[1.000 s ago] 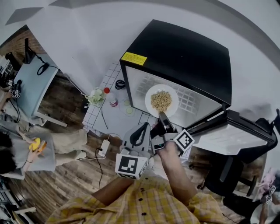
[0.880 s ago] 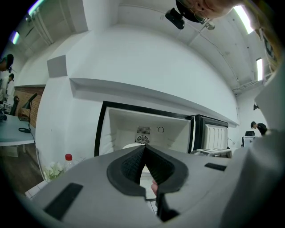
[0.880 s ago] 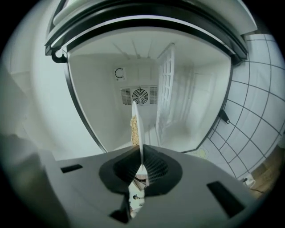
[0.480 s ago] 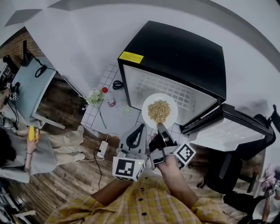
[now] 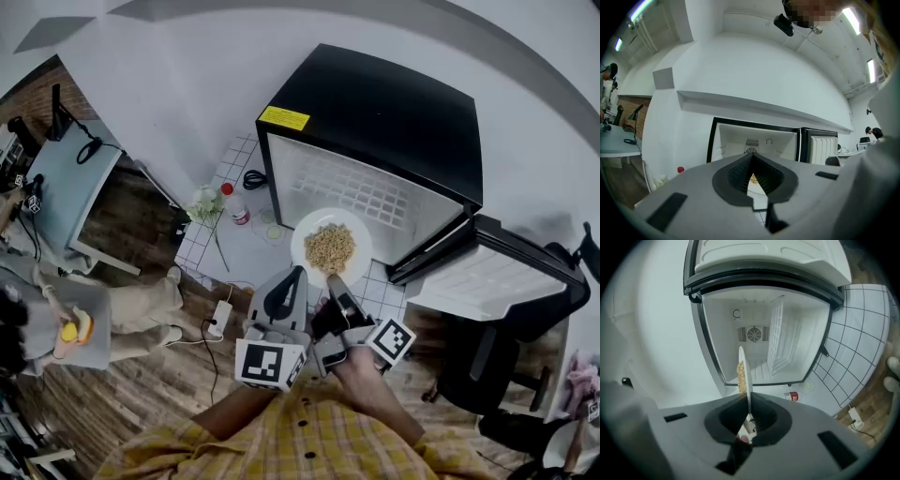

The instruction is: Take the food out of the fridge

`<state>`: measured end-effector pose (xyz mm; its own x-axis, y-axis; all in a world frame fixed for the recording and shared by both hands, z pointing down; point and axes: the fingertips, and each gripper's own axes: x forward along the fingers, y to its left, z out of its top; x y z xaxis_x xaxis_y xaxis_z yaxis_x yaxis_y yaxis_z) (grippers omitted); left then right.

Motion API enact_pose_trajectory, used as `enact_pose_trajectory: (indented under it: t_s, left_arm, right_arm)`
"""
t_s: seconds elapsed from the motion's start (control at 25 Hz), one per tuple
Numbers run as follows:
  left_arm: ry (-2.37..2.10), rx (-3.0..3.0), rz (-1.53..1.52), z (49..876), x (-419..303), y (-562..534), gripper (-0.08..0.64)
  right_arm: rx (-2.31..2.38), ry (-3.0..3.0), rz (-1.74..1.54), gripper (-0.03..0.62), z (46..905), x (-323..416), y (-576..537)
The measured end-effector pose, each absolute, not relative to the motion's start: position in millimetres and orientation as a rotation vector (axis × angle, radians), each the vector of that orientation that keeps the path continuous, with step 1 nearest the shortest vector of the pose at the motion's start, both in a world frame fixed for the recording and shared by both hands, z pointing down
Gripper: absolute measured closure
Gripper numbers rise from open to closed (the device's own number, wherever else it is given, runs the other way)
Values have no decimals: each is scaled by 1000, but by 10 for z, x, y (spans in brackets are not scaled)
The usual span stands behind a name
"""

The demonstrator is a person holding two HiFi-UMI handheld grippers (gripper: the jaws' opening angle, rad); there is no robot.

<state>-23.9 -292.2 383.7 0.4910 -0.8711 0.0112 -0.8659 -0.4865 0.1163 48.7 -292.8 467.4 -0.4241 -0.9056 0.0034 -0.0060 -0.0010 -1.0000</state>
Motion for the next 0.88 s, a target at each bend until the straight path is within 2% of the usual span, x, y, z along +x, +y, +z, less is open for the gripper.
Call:
enact_pose_trajectory:
  t_s: [0.88]
  left_arm:
    - [-1550, 2605, -85, 3900, -384, -2864, 554]
  right_arm:
    - [-991, 1478, -1532, 577, 4735, 481, -2887]
